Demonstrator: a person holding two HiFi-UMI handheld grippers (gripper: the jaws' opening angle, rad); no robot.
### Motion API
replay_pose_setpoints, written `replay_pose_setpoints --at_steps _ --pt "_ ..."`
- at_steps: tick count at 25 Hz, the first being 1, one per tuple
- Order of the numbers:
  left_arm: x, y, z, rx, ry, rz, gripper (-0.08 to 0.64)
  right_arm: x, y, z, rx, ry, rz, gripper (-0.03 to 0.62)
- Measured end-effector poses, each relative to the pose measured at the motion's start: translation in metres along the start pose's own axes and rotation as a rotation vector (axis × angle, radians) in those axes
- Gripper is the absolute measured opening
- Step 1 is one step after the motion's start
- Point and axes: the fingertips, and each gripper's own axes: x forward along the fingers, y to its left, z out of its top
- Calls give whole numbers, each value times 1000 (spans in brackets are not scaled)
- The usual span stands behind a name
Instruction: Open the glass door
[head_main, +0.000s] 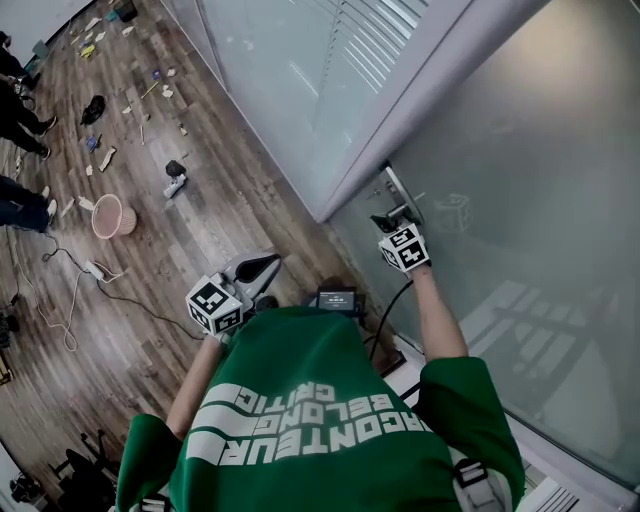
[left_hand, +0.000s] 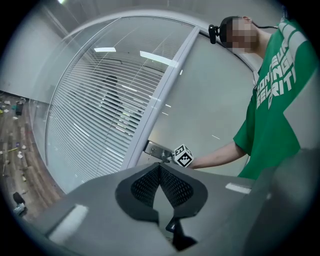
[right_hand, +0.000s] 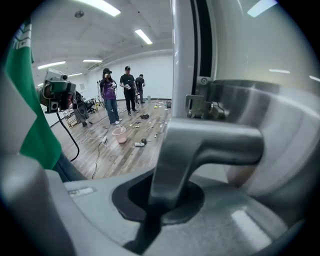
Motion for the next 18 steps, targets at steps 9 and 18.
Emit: replay_pose_setpoints --at_steps 9,18 --pt "25 -14 -3 0 17 -17 9 -1 -25 -1 19 -1 -23 -8" --pt "49 -31 1 28 21 -63 9 0 -55 -3 64 32 -44 -8"
